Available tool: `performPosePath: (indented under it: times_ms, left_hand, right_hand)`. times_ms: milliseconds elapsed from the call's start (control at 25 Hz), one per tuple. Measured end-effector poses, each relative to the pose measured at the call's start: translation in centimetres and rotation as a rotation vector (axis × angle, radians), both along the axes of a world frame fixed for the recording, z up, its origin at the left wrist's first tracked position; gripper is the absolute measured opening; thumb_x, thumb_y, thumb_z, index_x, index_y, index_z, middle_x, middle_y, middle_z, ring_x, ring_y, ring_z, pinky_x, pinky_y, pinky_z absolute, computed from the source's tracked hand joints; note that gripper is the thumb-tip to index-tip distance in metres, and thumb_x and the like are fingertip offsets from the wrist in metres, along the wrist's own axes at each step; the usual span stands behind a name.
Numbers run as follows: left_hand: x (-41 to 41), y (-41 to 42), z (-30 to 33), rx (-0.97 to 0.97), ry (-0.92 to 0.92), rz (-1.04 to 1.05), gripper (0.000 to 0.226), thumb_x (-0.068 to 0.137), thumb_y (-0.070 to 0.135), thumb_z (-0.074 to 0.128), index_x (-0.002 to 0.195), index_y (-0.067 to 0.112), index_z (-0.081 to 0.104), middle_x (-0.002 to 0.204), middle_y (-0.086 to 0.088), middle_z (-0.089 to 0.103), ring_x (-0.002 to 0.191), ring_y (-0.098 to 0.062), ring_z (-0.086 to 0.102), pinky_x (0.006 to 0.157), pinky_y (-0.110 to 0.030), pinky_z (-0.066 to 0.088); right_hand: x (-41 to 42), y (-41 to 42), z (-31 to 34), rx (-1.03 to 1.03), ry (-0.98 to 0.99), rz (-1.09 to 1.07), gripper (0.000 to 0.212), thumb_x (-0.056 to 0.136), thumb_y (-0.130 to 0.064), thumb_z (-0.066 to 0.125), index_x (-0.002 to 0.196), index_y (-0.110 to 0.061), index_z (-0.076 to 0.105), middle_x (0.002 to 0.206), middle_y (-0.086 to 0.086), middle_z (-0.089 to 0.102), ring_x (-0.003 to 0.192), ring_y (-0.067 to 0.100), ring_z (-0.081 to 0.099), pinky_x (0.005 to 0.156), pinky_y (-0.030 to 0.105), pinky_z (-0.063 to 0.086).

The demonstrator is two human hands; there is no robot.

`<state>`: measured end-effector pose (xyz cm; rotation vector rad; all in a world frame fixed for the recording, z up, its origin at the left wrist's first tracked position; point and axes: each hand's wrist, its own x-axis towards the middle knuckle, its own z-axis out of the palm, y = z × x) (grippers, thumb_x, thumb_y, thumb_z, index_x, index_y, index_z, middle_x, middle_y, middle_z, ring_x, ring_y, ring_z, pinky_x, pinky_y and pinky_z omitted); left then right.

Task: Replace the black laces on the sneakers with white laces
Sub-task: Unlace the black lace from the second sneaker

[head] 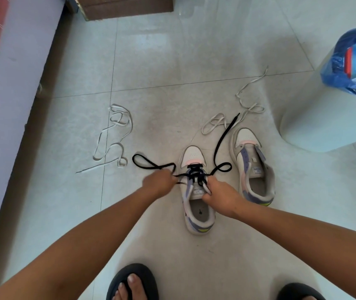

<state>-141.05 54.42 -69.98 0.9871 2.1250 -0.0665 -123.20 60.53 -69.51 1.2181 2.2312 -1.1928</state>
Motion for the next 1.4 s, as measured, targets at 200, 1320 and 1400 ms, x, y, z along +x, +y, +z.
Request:
performPosePath:
  times_ms: [200, 1320, 1400]
  left_hand:
    - [-1.8, -0.9, 1.5, -0.077, 0.078, -0.096, 0.034, 0.099, 0.035, 0.036, 0.096, 0.012, 0.062, 0.101, -0.009, 0.065, 0.093, -0.026, 0.060, 0.076, -0.031, 0.041]
    - [6.3, -3.1, -2.6, 0.134, 0.280, -0.264, 0.034, 0.095, 0.009, 0.037, 0.129, 0.008, 0.031, 0.083, -0.008, 0.066, 0.072, -0.030, 0.066, 0.044, -0.024, 0.025]
    - [6.5, -2.6, -2.4, 0.090, 0.301, -0.295, 0.036, 0.093, 0.005, 0.040, 0.128, 0.007, 0.031, 0.087, -0.008, 0.069, 0.074, -0.029, 0.066, 0.043, -0.024, 0.021]
  right_hand:
    - [0.0, 0.1, -0.2, 0.002, 0.024, -0.049, 0.018, 0.092, -0.033, 0.047, 0.092, -0.020, 0.036, 0.074, -0.003, 0.050, 0.063, 0.012, 0.046, 0.051, 0.026, 0.031]
    - [-1.6, 5.4, 0.6, 0.710, -0.227, 0.694, 0.019, 0.090, -0.009, 0.046, 0.107, -0.008, 0.054, 0.098, 0.011, 0.064, 0.084, 0.028, 0.062, 0.061, 0.031, 0.036]
    - [-1.7, 6.1, 1.5, 1.068, -0.260, 0.877, 0.017, 0.081, -0.016, 0.061, 0.097, -0.014, 0.061, 0.083, 0.003, 0.065, 0.072, 0.020, 0.064, 0.054, 0.027, 0.038]
